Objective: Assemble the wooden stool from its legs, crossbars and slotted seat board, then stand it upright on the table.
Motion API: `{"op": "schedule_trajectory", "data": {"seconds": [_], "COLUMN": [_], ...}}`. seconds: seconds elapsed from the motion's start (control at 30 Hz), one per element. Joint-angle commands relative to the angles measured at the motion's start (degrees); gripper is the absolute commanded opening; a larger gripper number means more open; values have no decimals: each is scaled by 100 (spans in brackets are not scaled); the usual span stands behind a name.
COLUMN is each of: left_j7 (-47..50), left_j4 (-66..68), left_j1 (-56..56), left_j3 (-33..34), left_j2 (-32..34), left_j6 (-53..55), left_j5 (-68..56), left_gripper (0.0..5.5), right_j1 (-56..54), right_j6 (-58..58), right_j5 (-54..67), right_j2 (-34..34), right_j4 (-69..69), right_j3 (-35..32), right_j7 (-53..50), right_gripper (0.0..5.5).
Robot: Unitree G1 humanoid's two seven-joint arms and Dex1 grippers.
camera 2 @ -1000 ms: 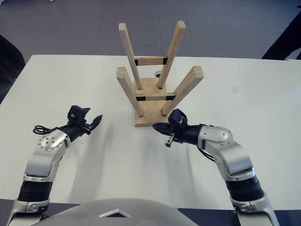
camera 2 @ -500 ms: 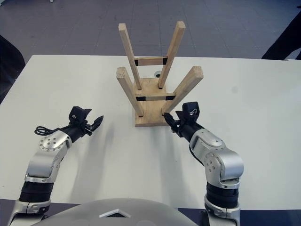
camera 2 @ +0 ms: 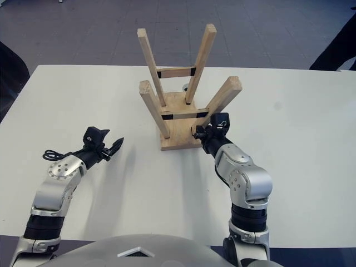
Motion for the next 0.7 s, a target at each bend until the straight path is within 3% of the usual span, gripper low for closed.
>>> {"op": "schedule_trajectory", "data": {"seconds": [0.03,0.3,0.53,0.7], "left_j7": [8,-276,-1608,-1906], "left_j4": [25,376,939,1315], "left_j1": [-6,-137,277,241], "left_j3": [35,356,792,870], "left_j2": [31,385,1583,1705], "left_j6": [-35,-183,-297,-418], "left_j5": [46,-41,-296,-363], "left_gripper": [301,301,301,301], "right_j1": [-61,-499,-1223,-1680], "right_j6": [-271,-1653,-3095,-3324], "right_j5": [-163,3,-5,-44], "right_j2": [-241,-1630,-2631,-2585], "right_j4": [233,1635,3194,3878], "right_j3": [295,682,1188,1157], "right_j7": [332,3081,6240,6745], "right_gripper": [104,104,103,216]}}
